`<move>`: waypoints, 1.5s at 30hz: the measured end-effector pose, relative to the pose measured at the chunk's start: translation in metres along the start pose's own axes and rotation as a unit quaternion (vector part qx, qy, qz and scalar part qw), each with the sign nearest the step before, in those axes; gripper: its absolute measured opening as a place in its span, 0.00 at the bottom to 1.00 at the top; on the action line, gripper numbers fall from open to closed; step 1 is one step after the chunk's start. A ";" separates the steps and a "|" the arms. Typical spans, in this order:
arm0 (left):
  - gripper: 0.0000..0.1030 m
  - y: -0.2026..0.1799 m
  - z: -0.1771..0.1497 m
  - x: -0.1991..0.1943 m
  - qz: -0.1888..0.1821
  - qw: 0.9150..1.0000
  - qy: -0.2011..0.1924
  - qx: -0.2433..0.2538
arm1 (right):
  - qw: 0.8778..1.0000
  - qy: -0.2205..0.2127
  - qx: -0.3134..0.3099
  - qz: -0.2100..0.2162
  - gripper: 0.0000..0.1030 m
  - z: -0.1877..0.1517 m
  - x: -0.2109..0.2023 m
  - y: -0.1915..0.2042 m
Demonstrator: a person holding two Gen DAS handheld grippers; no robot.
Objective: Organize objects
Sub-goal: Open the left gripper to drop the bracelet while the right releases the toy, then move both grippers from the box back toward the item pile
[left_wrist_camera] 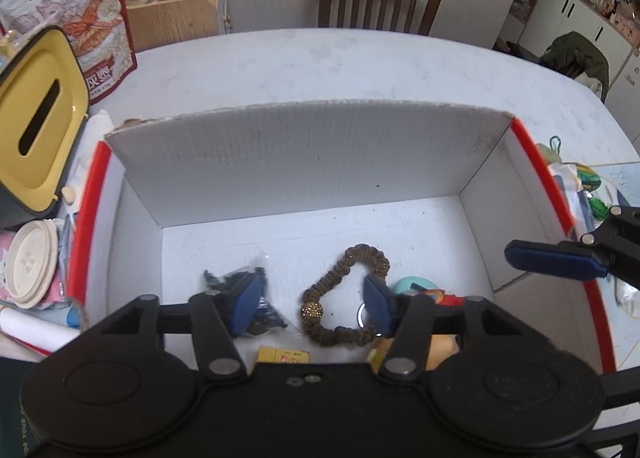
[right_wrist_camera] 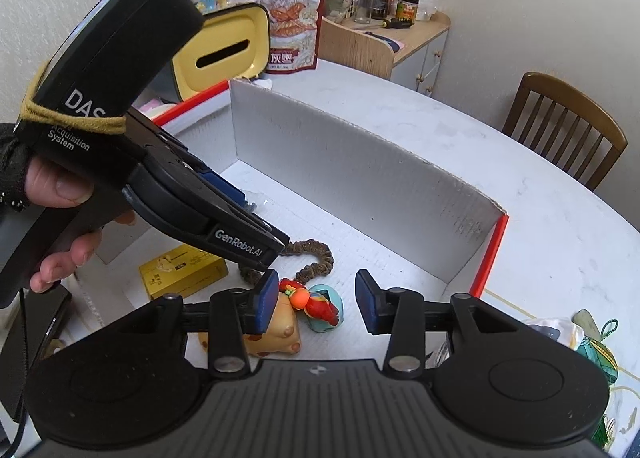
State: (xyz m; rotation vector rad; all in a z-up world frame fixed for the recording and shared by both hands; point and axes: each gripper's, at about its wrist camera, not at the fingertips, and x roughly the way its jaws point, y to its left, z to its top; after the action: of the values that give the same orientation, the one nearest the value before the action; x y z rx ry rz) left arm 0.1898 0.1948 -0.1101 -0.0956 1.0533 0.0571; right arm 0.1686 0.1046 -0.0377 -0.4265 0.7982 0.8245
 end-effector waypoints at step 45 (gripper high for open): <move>0.99 -0.126 -0.038 -0.135 0.005 0.983 -0.182 0.001 | 0.988 -0.135 0.057 0.048 0.79 -0.066 -0.170 -0.082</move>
State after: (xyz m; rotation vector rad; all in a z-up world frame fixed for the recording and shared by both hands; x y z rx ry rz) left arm 0.1024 0.0649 -0.0049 -0.0753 0.6891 0.0797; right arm 0.1307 -0.0694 0.0538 -0.1702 0.6132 0.8984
